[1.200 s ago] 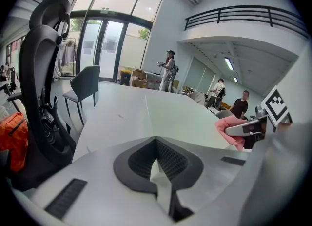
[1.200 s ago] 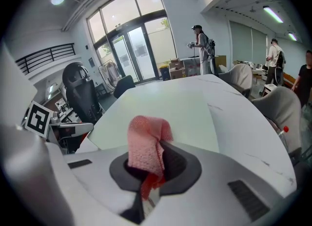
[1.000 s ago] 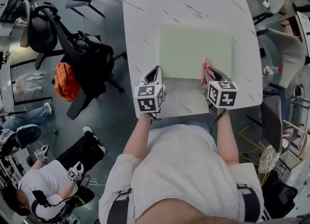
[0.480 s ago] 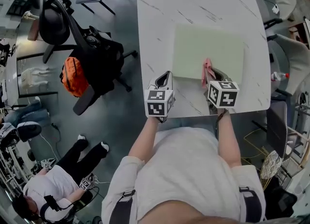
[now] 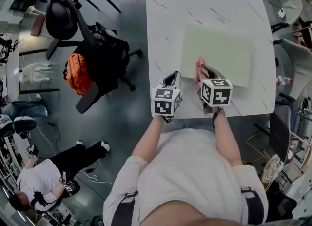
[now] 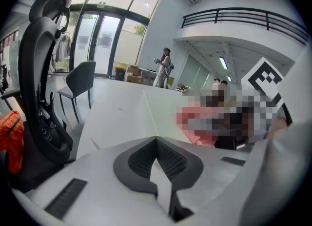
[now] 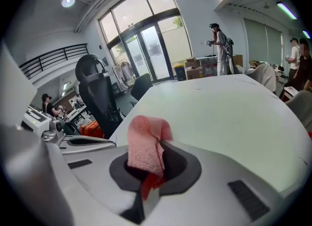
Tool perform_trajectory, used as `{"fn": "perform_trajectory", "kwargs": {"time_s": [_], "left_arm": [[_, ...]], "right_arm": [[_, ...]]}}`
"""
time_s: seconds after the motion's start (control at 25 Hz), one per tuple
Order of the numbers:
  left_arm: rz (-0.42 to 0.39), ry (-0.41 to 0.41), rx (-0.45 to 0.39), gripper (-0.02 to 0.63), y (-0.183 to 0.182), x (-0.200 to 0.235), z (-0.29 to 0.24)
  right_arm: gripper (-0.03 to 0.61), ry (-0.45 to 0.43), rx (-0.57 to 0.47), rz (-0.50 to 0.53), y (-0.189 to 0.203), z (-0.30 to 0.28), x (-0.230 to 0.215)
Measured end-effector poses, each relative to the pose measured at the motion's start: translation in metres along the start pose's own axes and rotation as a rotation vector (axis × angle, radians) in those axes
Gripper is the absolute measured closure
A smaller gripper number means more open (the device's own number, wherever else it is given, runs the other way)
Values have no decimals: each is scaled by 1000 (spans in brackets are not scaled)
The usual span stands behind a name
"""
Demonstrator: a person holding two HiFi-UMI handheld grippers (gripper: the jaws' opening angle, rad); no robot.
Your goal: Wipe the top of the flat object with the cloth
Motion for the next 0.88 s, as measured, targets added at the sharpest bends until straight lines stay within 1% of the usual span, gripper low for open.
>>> {"fn": "perform_trajectory", "kwargs": {"time_s": [0.2, 0.44, 0.72, 0.88], "left_arm": [[8, 5, 0, 603, 1, 1, 0], [11, 6, 11, 603, 2, 4, 3], [31, -23, -10, 603, 4, 13, 17], [31, -33, -29, 603, 3, 17, 28]], "right_arm": [[555, -29, 8, 42, -3, -10, 26], [555, -61, -1, 51, -6, -18, 52], [555, -43, -21, 53, -5, -20, 58], [555, -61, -38, 48, -3, -19, 57]]}}
Point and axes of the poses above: the fingertips, and each gripper's own axes: z backward along the fingers, x to its left, y out of its underside, the point moved 10 cm from there along z, backward along the fingers, and after that the axes turned 4 degrees about y, right-handed, at the moved point
